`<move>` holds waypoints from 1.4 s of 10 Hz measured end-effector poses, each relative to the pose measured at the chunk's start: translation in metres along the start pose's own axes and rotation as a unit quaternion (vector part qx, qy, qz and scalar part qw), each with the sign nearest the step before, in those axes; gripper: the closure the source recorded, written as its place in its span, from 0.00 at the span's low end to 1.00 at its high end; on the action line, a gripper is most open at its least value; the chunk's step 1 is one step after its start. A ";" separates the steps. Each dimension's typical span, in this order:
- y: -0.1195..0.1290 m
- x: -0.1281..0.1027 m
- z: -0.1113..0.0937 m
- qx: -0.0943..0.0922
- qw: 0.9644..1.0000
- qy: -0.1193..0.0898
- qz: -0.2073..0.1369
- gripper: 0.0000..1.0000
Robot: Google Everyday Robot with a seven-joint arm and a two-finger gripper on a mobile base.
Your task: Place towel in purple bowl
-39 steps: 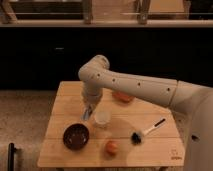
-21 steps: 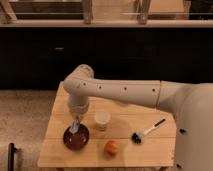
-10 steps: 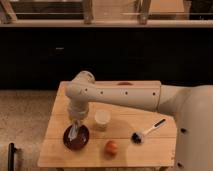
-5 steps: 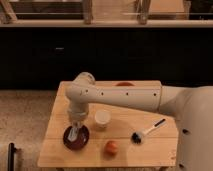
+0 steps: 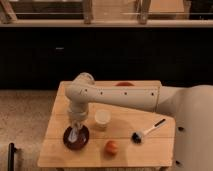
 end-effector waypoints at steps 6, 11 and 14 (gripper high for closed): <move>-0.003 -0.007 0.011 -0.019 0.997 -0.040 -0.068 1.00; -0.002 -0.011 0.019 -0.039 0.988 -0.063 -0.135 0.77; -0.001 -0.012 0.018 -0.043 0.984 -0.063 -0.160 0.46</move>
